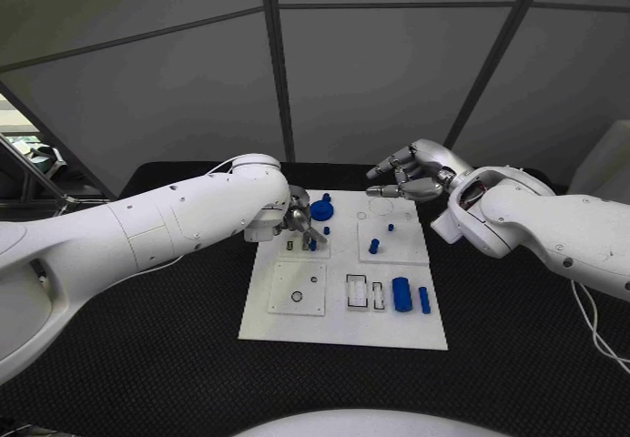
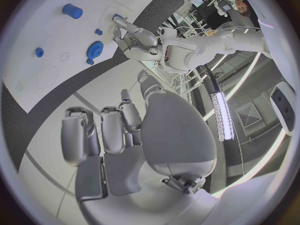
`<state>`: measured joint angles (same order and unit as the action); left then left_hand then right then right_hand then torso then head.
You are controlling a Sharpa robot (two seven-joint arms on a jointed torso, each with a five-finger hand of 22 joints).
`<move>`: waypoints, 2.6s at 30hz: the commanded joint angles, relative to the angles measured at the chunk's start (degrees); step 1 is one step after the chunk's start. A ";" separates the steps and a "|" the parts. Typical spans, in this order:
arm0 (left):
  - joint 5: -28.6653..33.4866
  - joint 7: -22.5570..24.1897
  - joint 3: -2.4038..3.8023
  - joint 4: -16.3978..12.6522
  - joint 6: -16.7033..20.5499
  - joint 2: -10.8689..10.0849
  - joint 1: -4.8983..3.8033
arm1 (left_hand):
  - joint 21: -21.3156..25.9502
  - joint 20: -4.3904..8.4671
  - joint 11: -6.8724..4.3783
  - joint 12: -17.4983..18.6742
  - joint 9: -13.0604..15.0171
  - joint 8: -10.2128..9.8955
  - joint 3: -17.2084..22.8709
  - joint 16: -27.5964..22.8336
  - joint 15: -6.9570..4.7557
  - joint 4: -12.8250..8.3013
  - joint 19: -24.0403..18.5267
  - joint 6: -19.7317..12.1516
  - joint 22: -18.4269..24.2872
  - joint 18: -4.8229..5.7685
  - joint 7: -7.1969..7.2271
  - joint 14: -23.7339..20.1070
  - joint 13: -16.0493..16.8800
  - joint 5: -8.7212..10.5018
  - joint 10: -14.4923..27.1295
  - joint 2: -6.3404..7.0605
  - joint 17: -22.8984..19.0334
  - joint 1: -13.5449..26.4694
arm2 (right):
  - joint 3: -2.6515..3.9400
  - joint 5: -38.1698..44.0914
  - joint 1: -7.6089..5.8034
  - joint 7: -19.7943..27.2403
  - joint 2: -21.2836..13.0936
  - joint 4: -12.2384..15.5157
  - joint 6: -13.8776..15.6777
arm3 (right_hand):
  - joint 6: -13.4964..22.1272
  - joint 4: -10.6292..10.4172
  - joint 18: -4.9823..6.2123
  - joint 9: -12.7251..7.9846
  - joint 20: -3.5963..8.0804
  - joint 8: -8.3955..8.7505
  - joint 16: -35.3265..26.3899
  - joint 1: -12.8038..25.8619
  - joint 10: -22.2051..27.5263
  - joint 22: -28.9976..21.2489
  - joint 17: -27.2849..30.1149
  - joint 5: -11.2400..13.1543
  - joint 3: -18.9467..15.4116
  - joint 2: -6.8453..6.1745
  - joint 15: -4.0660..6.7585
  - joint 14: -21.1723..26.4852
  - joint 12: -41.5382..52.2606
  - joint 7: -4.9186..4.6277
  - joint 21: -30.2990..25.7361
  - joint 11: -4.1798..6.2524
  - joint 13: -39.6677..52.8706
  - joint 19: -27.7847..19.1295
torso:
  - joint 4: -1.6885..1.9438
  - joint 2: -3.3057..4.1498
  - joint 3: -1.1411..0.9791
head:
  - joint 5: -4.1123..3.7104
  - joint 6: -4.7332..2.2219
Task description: Assemble the parts on the task board
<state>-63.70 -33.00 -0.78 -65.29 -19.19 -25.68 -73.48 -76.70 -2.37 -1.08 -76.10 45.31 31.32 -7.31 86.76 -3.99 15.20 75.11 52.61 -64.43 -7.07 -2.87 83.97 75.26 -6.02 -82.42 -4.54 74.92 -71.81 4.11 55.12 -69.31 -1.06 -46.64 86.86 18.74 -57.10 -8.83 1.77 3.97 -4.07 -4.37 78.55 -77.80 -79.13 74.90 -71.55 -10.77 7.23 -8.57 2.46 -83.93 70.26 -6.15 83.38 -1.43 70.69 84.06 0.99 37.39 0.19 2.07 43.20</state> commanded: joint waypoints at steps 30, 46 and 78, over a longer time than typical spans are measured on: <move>5.06 3.00 0.02 -0.90 0.34 -1.16 -0.07 | -0.25 0.45 -0.22 3.72 4.73 -5.43 10.37 0.14 -0.46 -7.70 -0.48 0.18 -1.49 1.90 0.18 4.71 6.27 -25.37 0.30 -2.16 11.47 -8.97 | 0.06 0.66 -0.14 -0.19 0.46 -0.52 -1.06 | 0.11 0.37 0.67 -0.08 0.44 0.35 -0.31 0.40 -0.29 5.64 -0.06 -0.36 0.07 0.47 0.30 -2.00 0.33 -0.20 -0.11 -0.07 0.05 0.18 | 0.10 0.01 -0.01 | 0.03 0.52; 6.35 1.53 0.01 -8.44 12.63 -6.48 0.25 | -1.10 0.58 -0.44 4.07 8.73 -6.16 22.40 0.67 -0.75 -10.27 0.71 1.90 -3.72 2.23 0.47 5.04 6.96 -31.44 -0.71 2.51 12.15 -3.39 | 0.05 0.83 -0.13 -0.47 0.27 -0.85 -1.74 | 0.08 0.49 0.66 -0.08 0.44 0.38 -0.36 0.41 -0.31 5.66 -0.02 -0.49 0.13 0.55 0.31 -2.00 0.36 -0.20 -0.10 -0.07 0.07 0.20 | 0.44 -0.03 -0.05 | 0.35 0.65; -3.27 -0.73 0.01 -9.80 16.07 -6.87 3.30 | -1.59 0.77 -0.70 3.35 9.86 -6.34 24.93 1.33 -0.96 -11.17 1.45 2.62 -4.79 2.42 0.74 5.35 7.47 -31.27 -1.41 3.50 12.92 -1.40 | 0.04 3.11 -0.12 0.07 0.41 -1.19 -1.62 | 0.08 0.60 0.69 -0.08 0.44 0.42 -0.46 0.50 -0.25 5.54 0.11 -0.59 0.15 0.58 0.30 -1.99 0.25 -0.21 -0.20 -0.08 -0.05 0.14 | 0.42 0.06 -0.06 | 0.70 1.05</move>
<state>-64.52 -33.60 -0.82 -75.12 -3.49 -32.62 -70.13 -78.13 -1.75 -1.80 -72.51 55.12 25.11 10.87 87.87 -4.61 10.49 76.16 53.87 -69.17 -7.08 -3.26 83.96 75.01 -37.39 -83.40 -0.52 74.91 -73.04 4.09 57.70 -69.30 -1.60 -46.27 85.63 17.13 -57.09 -8.68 1.77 3.99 -4.07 -4.15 78.21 -77.58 -79.13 74.90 -71.49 -10.99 7.39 -8.35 2.45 -83.93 70.26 -6.15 83.38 -1.43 70.71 84.06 1.43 37.43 0.12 2.74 44.22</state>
